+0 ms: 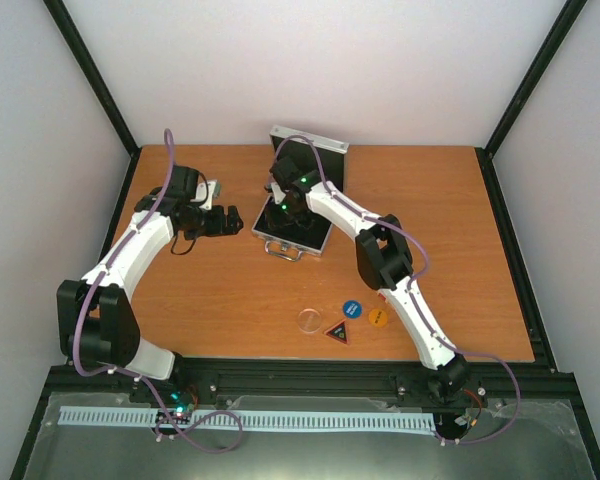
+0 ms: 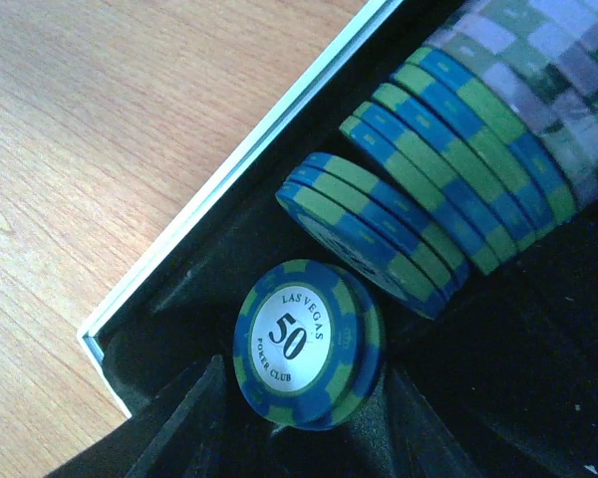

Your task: Pack up texas hold em set

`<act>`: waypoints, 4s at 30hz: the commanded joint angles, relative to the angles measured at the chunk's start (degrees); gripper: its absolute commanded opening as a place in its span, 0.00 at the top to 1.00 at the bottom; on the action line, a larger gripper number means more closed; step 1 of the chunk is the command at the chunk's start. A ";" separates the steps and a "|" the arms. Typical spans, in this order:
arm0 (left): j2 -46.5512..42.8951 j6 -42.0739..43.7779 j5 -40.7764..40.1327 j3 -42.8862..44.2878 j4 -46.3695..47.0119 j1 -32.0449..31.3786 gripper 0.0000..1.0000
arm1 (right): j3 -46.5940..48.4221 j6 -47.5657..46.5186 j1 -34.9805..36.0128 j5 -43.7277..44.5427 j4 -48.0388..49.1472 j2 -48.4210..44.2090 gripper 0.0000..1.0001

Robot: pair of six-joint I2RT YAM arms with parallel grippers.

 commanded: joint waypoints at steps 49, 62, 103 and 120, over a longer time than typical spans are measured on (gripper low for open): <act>-1.49 0.51 1.32 -1.08 1.73 0.34 0.00 | 2.43 -12.22 1.02 12.13 0.70 -0.75 0.97; -1.06 0.45 1.72 -0.83 1.74 0.37 0.00 | 2.95 -13.16 1.03 14.37 -0.13 0.62 0.81; -2.30 0.36 2.42 -1.96 2.18 0.24 0.00 | -1.51 -12.36 5.41 18.74 1.25 -4.84 0.51; -2.25 0.45 2.66 -1.99 1.74 0.26 0.00 | 2.56 -12.26 5.24 23.26 0.51 0.09 0.39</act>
